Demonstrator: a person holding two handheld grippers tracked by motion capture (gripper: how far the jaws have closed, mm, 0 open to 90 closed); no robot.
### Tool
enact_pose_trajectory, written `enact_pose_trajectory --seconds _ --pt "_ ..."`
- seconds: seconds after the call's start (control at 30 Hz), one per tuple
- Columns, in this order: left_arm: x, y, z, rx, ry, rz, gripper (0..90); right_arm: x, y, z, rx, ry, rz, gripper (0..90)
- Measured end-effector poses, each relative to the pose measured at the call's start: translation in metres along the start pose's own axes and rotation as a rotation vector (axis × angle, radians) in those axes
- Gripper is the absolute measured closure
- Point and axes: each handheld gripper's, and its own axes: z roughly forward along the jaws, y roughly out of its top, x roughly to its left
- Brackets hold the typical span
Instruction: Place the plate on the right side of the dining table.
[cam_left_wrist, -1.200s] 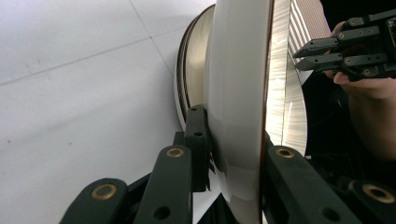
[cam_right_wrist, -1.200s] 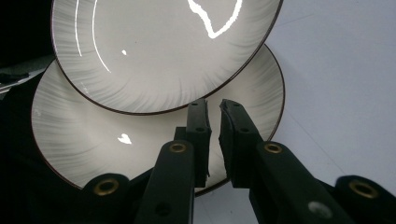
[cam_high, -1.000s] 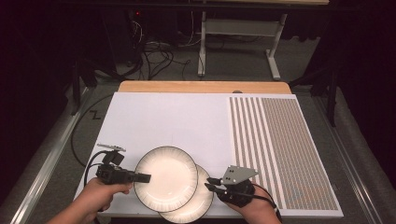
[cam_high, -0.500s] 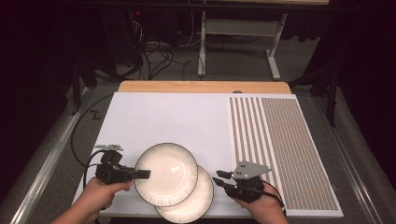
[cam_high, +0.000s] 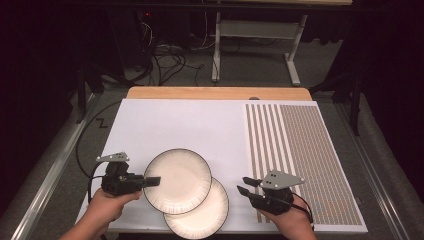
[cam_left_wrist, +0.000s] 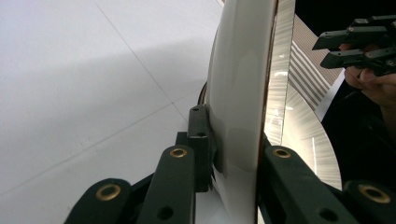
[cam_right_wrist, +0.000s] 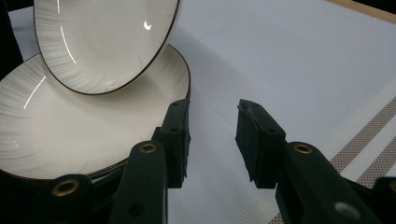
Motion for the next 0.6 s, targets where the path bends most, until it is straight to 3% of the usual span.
enact_pose_trajectory --seconds 0.6 --pt "-0.007 -0.005 0.001 -0.12 0.056 0.157 80.1 -0.008 -0.004 -0.016 -0.066 -0.052 0.021 54.1"
